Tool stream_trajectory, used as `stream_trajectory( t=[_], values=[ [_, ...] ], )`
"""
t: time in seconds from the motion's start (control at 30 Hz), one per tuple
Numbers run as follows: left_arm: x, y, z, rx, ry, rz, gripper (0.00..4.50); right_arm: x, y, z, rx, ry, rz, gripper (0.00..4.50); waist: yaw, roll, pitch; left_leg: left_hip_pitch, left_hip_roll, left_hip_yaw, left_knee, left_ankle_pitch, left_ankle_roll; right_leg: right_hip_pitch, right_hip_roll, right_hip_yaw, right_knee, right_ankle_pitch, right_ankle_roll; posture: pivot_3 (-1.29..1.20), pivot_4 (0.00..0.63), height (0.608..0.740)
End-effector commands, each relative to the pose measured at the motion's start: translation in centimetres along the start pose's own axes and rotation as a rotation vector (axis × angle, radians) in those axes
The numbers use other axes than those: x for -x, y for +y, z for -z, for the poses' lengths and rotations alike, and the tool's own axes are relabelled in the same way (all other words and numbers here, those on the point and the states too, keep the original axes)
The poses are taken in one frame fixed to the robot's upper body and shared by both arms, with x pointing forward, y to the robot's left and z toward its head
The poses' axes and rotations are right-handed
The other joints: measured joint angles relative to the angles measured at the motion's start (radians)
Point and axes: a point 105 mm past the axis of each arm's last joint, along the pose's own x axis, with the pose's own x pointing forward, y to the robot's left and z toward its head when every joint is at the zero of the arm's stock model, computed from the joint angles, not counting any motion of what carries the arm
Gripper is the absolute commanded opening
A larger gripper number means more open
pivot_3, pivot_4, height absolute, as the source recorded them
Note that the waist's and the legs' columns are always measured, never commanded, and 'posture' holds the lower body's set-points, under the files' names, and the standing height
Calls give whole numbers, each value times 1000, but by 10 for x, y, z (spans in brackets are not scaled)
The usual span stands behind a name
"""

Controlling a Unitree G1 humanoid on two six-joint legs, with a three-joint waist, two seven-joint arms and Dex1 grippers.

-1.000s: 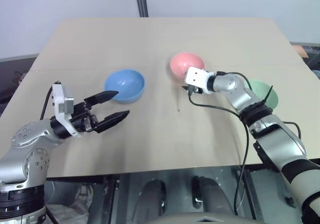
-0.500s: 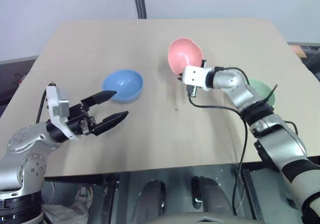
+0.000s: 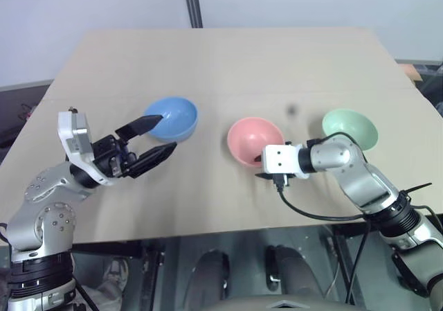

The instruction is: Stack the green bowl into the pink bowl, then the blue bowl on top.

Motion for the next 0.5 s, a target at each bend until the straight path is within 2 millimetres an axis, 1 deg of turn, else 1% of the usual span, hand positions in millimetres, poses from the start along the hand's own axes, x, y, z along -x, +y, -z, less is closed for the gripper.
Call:
stream_trajectory(
  t=[0.03, 0.13, 0.17, 0.23, 0.3, 0.37, 0.43, 0.5],
  values=[
    [-3, -1, -6, -35, -15, 24, 4500, 25, -23, -32, -11, -100, 155, 3613, 0, 0, 0, -1, 0, 0, 0, 0, 0, -1, 0, 0, 0, 1, 1, 0, 150, 740],
    [-7, -4, -4, -27, -20, 37, 4500, 56, -36, -49, -113, -171, 273, 3613, 3, 0, 0, -3, 0, -1, 0, 0, -1, -1, 0, 0, -2, 2, 3, 0, 150, 740],
    [-8, -4, -4, -21, -26, 38, 4500, 68, -40, -51, -136, -181, 320, 3613, 5, 0, 0, -3, 0, -1, 0, 0, 0, -1, 0, 0, -3, 2, 3, 0, 150, 740],
    [-11, -6, 0, -7, -29, 46, 4500, 92, -40, -43, -196, -155, 381, 3613, 12, 0, 0, -4, -1, -1, 0, 0, 0, -1, -2, 0, -3, 2, 3, 0, 150, 740],
    [-14, -7, 2, 4, -42, 64, 4500, 112, -43, -27, -251, -97, 477, 3613, 21, -1, -1, -4, -1, -1, 0, 0, 1, 0, -2, -1, -4, 2, 3, 0, 150, 740],
    [-19, -12, 0, 11, -65, 111, 4500, 129, -50, -5, -322, -17, 613, 3613, 24, -2, -1, -4, -1, -1, 0, -1, 1, 0, -2, -1, -5, 0, 0, 0, 150, 740],
    [-22, -17, -2, 15, -78, 161, 4500, 138, -53, 15, -358, 62, 690, 3613, 24, -2, -1, -3, -1, 0, 0, -1, 1, 0, -2, -1, -5, 0, 0, 0, 150, 740],
    [-25, -20, -4, 13, -75, 209, 4500, 140, -53, 37, -453, 108, 733, 3613, 22, -2, -1, -3, -1, 1, 0, -1, 1, 0, -1, -1, -4, 0, 0, 0, 150, 740]
  ],
)
